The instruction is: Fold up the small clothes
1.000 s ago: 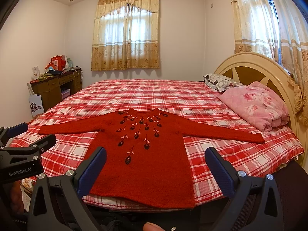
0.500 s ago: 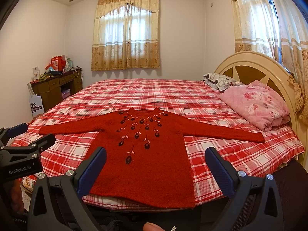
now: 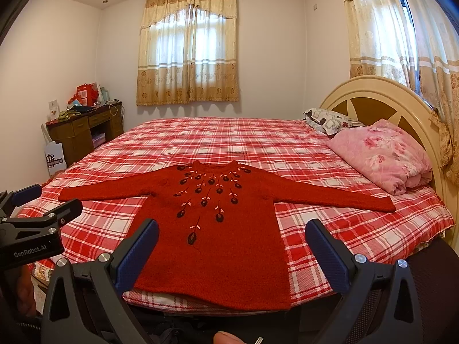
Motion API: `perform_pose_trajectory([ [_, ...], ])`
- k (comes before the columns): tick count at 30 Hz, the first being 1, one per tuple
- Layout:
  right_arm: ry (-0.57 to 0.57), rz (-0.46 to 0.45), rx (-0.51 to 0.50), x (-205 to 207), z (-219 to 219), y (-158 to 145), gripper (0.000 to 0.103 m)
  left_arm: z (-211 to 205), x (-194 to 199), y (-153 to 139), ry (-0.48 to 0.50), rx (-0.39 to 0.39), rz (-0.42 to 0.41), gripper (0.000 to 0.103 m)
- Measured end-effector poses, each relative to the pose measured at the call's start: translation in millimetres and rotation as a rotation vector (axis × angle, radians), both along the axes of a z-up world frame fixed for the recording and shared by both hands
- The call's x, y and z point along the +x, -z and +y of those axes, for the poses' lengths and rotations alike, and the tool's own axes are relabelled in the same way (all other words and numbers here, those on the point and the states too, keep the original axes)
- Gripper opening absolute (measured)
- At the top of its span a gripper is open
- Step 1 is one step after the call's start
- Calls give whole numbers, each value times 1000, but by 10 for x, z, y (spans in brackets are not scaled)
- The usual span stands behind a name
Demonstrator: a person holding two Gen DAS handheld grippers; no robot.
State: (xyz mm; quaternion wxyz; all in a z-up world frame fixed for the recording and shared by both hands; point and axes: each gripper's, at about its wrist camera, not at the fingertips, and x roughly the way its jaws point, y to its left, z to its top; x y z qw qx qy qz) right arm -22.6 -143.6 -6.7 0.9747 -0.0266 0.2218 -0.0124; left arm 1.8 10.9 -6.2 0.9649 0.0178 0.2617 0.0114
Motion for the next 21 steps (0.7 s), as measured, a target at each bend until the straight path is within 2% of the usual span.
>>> perform_pose_trajectory([
  [21, -15, 14, 9, -6, -3, -33, 102, 20, 11, 12, -1, 0, 6, 103],
])
